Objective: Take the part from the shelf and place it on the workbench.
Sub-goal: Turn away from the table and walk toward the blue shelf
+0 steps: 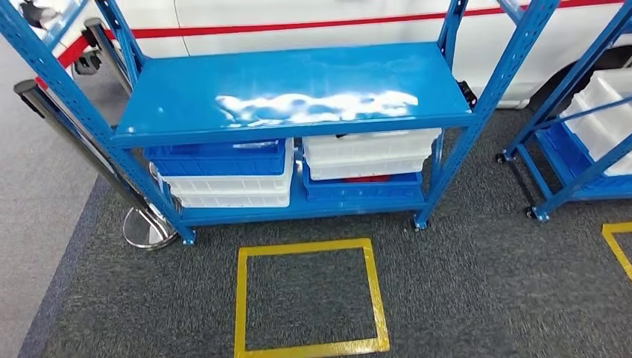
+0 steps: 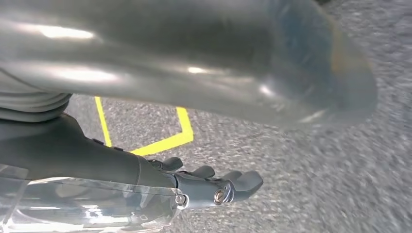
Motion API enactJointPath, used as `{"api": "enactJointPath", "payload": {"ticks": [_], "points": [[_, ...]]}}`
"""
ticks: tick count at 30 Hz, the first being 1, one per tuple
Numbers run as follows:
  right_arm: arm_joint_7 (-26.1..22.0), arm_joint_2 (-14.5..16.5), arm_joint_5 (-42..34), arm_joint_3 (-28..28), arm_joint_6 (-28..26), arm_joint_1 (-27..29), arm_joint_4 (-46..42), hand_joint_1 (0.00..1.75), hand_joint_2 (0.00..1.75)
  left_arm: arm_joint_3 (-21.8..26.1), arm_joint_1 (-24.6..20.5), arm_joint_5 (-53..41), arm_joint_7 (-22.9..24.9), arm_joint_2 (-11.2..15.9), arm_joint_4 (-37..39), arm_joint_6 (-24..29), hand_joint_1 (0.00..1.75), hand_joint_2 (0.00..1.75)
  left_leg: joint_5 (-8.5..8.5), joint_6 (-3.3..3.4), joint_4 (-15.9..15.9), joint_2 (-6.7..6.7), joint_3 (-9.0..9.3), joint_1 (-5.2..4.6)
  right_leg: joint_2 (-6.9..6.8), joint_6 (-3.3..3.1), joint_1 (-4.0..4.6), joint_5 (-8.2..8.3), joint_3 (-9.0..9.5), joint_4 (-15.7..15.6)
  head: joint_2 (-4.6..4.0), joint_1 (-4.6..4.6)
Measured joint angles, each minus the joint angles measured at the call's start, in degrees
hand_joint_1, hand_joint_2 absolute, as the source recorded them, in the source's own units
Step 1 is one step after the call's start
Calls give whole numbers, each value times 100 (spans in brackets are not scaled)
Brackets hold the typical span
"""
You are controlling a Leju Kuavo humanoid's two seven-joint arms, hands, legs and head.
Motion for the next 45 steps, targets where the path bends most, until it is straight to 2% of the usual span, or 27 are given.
{"api": "enactJointPath", "payload": {"ticks": [2,4,5,6,7,9,10,12,13,15,17,19,20,23,24,25,29,30,32,34,35,36,38,40,41,43,45], "points": [[1,0,0,-17,-3,-12,-2,0,0,-4,5,-9,-26,-39,0,8,0,0,-303,-58,644,19,-480,34,-3,-17,-4,-117,143,-16,0,-2],[5,2,3,-25,-1,-15,-2,0,0,-8,28,-16,-34,-65,0,9,0,0,-518,-91,812,31,-784,62,6,-7,-8,-254,312,-17,0,-2],[8,5,6,-27,1,-15,-2,0,0,-9,37,-17,-37,-72,0,9,0,0,-447,-92,649,36,-821,69,9,4,-10,-325,409,-18,0,-3],[10,11,11,-29,3,-14,-2,0,0,-10,46,-17,-38,-74,0,9,0,0,-228,-76,358,40,-805,71,9,17,-11,-399,506,-20,0,-2],[14,20,17,-30,4,-9,-1,0,0,-10,58,-17,-39,-75,0,9,0,0,132,-43,16,48,-780,64,8,33,-11,-472,594,-18,0,0],[19,34,23,-31,4,-15,2,0,0,-10,77,-19,-39,-76,0,8,0,0,641,31,-441,63,-726,30,22,94,-6,-592,703,-36,0,5],[24,38,23,-32,5,-21,3,0,0,-11,84,-20,-40,-76,0,7,0,0,747,68,-533,63,-709,9,30,134,-6,-619,746,-40,0,8],[30,42,24,-32,6,-39,3,0,0,-14,83,-22,-40,-82,0,5,0,0,711,140,-622,47,-570,2,32,225,-13,-590,806,1,0,11],[34,43,25,-33,7,-43,3,0,0,-15,83,-22,-40,-87,0,5,0,0,705,176,-690,41,-482,7,26,255,-18,-545,791,125,0,15],[37,45,31,-33,13,-61,3,0,0,-16,71,-27,-38,-94,-1,21,0,0,676,241,-788,41,-312,21,16,286,-28,-588,522,626,0,21],[36,48,38,-32,22,-75,4,0,0,-16,55,-32,-24,-101,-2,61,0,0,608,280,-813,39,-211,17,10,315,-27,-904,65,1230,0,23],[35,50,40,-33,26,-72,4,0,0,-16,52,-38,-4,-112,-2,92,0,0,512,283,-815,23,-107,15,9,346,-27,-1136,-266,1435,0,24],[34,50,40,-33,26,-69,4,0,0,-16,55,-41,3,-116,-2,97,0,0,460,277,-815,14,-41,15,8,350,-27,-1053,-319,1305,0,25],[31,49,40,-35,44,-57,3,0,0,-16,58,-48,13,-131,-2,98,0,0,296,217,-806,4,139,9,2,278,-4,-207,-194,366,0,25],[29,48,40,-37,54,-56,3,0,0,-17,50,-51,14,-136,-2,98,0,0,248,184,-797,3,161,3,0,235,13,-18,-160,164,0,21],[26,46,40,-38,64,-55,3,0,0,-17,42,-52,15,-140,-2,98,0,0,216,150,-779,1,182,-4,0,195,26,66,-156,76,0,18],[16,53,41,-38,84,-53,4,0,0,-19,25,-54,16,-140,-2,92,0,0,84,24,-614,15,183,-8,5,75,-3,69,-74,18,0,4],[14,56,41,-38,85,-55,4,0,0,-19,21,-54,15,-139,-2,91,0,0,-47,-10,-399,24,77,6,2,47,-14,59,-46,2,0,0],[10,57,40,-38,85,-59,3,0,0,-20,15,-52,14,-139,-2,89,0,0,-379,-68,296,36,-312,37,-9,10,-12,22,-22,-4,0,-11],[8,57,40,-39,85,-58,4,0,0,-21,25,-52,14,-140,-2,87,0,0,-498,-102,785,37,-648,64,-14,5,-8,-16,10,-3,0,-9],[8,57,40,-39,85,-56,4,0,0,-21,34,-52,14,-141,-2,87,0,0,-384,-110,736,38,-680,72,-12,10,-8,-36,39,-3,0,-9],[8,60,40,-40,85,-54,5,0,0,-21,41,-52,14,-141,-2,86,0,0,-163,-107,465,40,-601,77,-9,19,-9,-56,76,-2,0,-9],[9,66,40,-40,86,-52,5,0,0,-21,44,-52,15,-140,-2,85,0,0,260,-64,-300,53,-327,66,-9,52,-7,-92,146,-2,0,-8],[8,69,40,-41,87,-57,5,0,0,-21,34,-52,14,-140,-2,82,0,0,315,12,-674,66,-202,31,-11,117,-6,-121,172,-3,0,-5],[8,70,40,-42,87,-60,5,0,0,-21,35,-52,14,-140,-2,82,0,0,281,54,-676,68,-206,11,-11,155,-6,-135,183,-6,0,-4],[8,74,40,-43,86,-68,4,0,0,-21,48,-52,13,-140,-2,82,0,0,399,142,-736,70,-160,23,-13,234,-3,-180,213,10,0,-3],[8,77,40,-43,91,-69,3,0,0,-21,51,-52,16,-144,-2,86,0,0,481,213,-805,82,-98,52,-15,280,-2,-369,124,279,0,10]]}}
